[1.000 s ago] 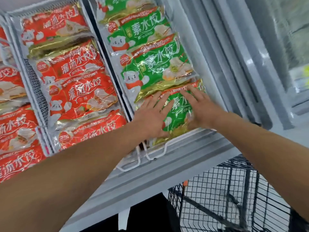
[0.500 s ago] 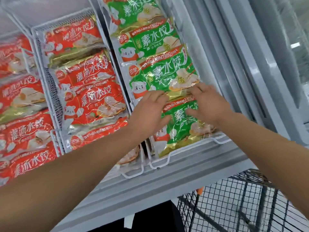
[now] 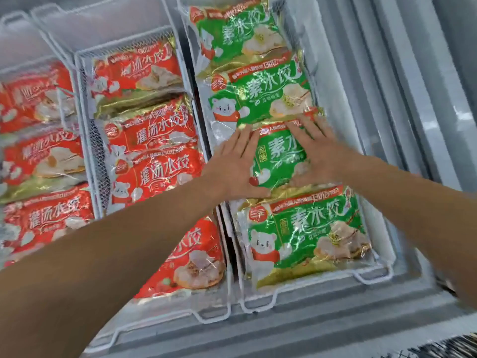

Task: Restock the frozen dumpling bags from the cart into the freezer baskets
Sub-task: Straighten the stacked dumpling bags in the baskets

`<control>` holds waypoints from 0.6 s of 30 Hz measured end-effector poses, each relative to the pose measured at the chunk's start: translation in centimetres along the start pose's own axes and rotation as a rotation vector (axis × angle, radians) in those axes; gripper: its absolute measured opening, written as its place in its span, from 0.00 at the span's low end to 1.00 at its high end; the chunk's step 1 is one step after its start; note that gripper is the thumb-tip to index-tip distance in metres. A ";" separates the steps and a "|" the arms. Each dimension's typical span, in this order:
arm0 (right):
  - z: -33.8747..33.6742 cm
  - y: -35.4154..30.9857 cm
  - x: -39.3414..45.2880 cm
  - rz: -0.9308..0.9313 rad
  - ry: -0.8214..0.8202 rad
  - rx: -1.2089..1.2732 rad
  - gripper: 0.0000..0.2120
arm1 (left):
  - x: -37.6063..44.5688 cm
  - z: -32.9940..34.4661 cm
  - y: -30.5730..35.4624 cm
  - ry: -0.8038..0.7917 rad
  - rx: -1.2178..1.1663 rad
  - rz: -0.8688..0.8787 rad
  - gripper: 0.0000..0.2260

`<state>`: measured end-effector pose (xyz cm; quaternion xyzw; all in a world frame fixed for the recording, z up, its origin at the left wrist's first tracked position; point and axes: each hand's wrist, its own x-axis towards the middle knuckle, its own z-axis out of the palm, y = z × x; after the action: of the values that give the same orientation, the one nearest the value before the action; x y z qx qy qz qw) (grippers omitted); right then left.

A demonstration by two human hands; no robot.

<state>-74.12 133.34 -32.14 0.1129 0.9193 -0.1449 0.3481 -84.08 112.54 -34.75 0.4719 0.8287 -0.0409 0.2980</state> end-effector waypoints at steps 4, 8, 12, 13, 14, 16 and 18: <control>-0.6 0.1 0.5 0.034 -0.012 0.004 0.64 | 0.8 -0.5 -0.6 -0.027 -0.035 0.006 0.61; -1.3 -0.2 0.0 0.021 -0.002 0.003 0.57 | -0.4 -0.8 -0.3 0.004 -0.121 0.014 0.56; -4.5 -0.3 3.3 -0.022 0.239 0.104 0.38 | 2.2 -3.7 -3.3 0.216 -0.194 -0.008 0.42; -5.4 -0.3 4.9 -0.028 0.286 0.128 0.37 | 3.4 -4.7 -4.5 0.251 -0.192 -0.027 0.41; -6.1 -0.3 6.1 -0.034 0.309 0.135 0.37 | 4.3 -5.5 -5.5 0.258 -0.173 -0.048 0.40; -7.6 -0.5 9.2 -0.049 0.301 0.119 0.42 | 6.6 -6.7 -7.8 0.191 -0.101 -0.083 0.41; -8.3 -0.7 11.0 -0.020 0.241 0.121 0.48 | 8.3 -7.2 -9.1 0.077 -0.030 -0.086 0.44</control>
<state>-87.44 136.74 -33.50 0.1413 0.9450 -0.1891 0.2263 -97.81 116.33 -35.20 0.4325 0.8597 -0.0231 0.2709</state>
